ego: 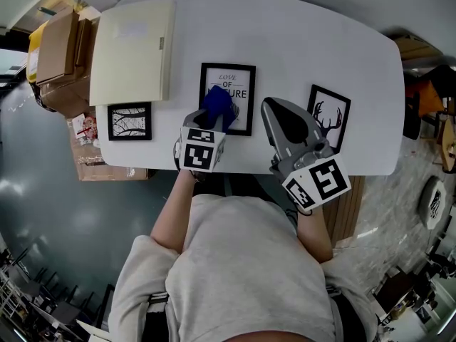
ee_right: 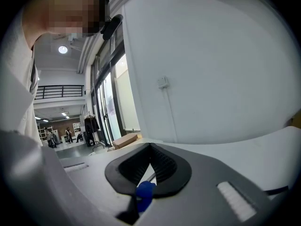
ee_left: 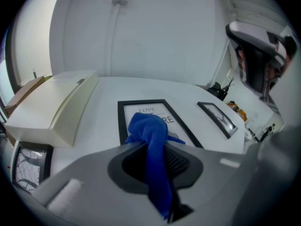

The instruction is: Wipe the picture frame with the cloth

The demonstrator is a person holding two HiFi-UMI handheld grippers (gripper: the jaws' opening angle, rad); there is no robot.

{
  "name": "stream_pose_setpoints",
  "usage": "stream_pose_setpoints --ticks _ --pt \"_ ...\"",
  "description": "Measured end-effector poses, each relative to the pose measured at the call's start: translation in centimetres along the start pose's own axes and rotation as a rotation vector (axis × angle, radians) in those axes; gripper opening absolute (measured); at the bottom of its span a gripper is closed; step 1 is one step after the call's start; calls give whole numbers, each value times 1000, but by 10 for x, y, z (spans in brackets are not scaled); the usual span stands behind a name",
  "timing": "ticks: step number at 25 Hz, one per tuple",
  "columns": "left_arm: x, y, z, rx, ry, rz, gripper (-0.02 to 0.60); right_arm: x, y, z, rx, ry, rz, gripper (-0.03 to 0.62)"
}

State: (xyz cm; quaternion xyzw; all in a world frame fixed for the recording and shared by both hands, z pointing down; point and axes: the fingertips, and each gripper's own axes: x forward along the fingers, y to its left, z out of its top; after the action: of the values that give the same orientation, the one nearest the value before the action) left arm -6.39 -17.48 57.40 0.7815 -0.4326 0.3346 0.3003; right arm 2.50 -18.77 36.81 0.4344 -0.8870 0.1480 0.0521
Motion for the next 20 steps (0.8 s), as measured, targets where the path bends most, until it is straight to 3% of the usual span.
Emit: stream_pose_setpoints --ticks 20 --pt "20 -46 8 34 8 -30 64 -34 -28 -6 12 -10 -42 2"
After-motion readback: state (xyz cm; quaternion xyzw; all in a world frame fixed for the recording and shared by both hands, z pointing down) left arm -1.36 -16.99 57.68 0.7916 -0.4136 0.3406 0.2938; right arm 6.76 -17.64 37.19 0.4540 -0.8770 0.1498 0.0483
